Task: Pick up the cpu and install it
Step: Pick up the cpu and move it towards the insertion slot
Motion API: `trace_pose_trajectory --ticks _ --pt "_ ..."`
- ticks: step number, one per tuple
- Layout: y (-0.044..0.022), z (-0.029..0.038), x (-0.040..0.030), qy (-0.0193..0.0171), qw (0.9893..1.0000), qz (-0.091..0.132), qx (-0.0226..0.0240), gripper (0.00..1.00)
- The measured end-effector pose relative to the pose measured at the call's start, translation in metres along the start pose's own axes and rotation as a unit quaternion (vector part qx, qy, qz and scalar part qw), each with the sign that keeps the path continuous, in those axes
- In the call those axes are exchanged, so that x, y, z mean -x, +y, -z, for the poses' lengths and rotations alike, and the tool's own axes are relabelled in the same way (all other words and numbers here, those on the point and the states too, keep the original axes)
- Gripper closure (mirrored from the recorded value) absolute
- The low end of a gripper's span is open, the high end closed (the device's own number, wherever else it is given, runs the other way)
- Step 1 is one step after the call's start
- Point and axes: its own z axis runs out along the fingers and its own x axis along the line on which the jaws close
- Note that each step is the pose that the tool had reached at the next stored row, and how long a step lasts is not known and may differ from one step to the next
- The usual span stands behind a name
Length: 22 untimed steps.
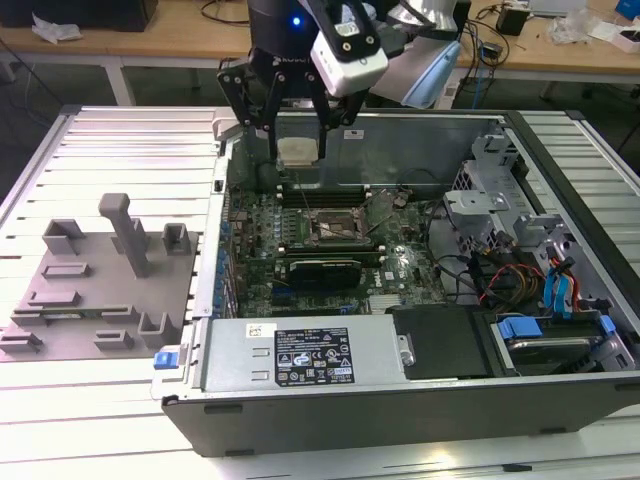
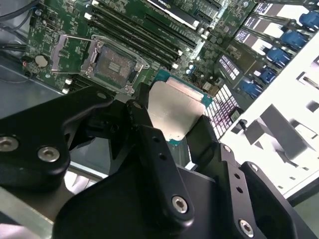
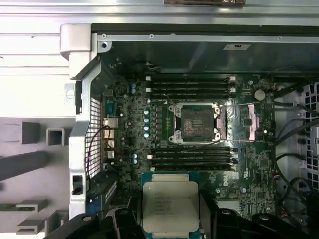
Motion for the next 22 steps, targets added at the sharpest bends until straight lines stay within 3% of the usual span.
trace_pose_trajectory --ticks 6,11,14,22 --pt "0.0003 -0.0141 0.0008 0.0007 1.0000 0.000 -0.0001 0.45" --pt "0.0082 -0.0289 0.0052 0.0007 1.0000 0.000 0.0000 0.45" --pt "0.0137 -0.0352 0.0099 0.0009 1.0000 0.000 0.0000 0.45" --pt "0.0263 -0.0518 0.0322 0.0028 1.0000 0.000 0.0000 0.45"
